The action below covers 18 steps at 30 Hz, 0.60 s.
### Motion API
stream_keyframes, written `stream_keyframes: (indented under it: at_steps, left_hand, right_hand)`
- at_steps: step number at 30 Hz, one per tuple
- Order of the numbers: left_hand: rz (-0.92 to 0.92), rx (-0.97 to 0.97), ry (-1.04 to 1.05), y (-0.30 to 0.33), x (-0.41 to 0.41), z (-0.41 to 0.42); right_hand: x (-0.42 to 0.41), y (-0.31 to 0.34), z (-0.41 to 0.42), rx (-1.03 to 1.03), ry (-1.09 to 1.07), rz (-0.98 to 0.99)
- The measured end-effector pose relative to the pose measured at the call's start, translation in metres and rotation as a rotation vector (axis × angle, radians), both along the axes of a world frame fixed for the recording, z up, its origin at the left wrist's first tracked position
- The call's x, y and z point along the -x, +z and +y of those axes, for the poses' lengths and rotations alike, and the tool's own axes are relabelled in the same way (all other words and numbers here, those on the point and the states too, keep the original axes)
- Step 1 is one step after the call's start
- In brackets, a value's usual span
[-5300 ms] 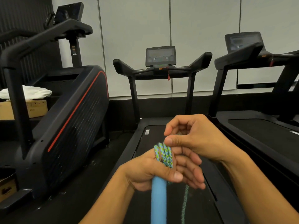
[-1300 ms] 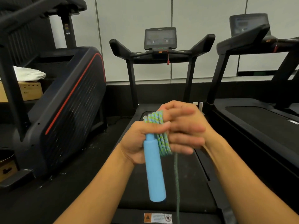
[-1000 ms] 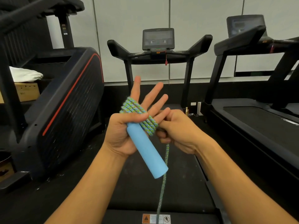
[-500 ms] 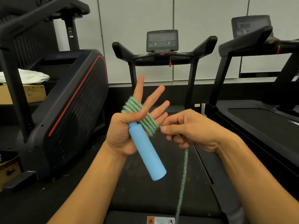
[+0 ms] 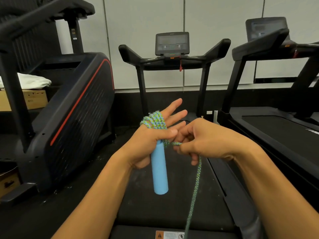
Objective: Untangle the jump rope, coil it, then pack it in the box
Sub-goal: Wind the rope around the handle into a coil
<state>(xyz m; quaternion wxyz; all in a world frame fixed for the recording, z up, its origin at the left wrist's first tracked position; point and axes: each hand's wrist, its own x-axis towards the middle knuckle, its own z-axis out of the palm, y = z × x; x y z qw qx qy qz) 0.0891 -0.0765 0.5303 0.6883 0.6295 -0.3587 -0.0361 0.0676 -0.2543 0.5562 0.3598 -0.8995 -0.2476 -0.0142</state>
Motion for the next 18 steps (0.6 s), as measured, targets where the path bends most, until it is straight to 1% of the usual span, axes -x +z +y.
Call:
stream_keyframes:
  at_steps: [2, 3, 5, 7, 8, 10, 14, 16, 18]
  left_hand:
    - [-0.027, 0.007, 0.061, 0.001, -0.001, -0.001]
    - [-0.075, -0.004, 0.126, 0.002, 0.0, 0.0]
    - [-0.264, -0.099, 0.268, 0.007, 0.003, 0.005]
    - [-0.462, -0.249, 0.381, 0.012, 0.005, 0.011]
    - [-0.488, -0.297, 0.399, 0.013, 0.004, 0.015]
    - [-0.368, -0.286, 0.323, 0.013, 0.004, 0.02]
    - [-0.031, -0.177, 0.09, 0.006, 0.009, 0.016]
    - [0.056, -0.208, -0.014, 0.003, 0.011, 0.01]
    - [0.089, -0.222, -0.107, 0.001, 0.012, 0.006]
  right_hand:
    - [0.004, 0.0, 0.002, 0.006, 0.033, 0.025]
    - [0.005, 0.0, 0.004, 0.002, 0.053, 0.043]
    - [0.008, 0.001, 0.008, -0.054, 0.086, 0.05]
    - [0.011, 0.007, 0.007, -0.178, 0.092, 0.022]
    - [0.012, 0.011, 0.005, -0.233, 0.082, -0.009]
    - [0.013, 0.019, -0.003, -0.261, 0.035, -0.129]
    - [0.012, 0.019, -0.004, -0.145, -0.041, -0.433]
    - [0.013, 0.017, 0.0, -0.107, -0.035, -0.498]
    - [0.017, 0.019, 0.002, -0.117, 0.002, -0.516]
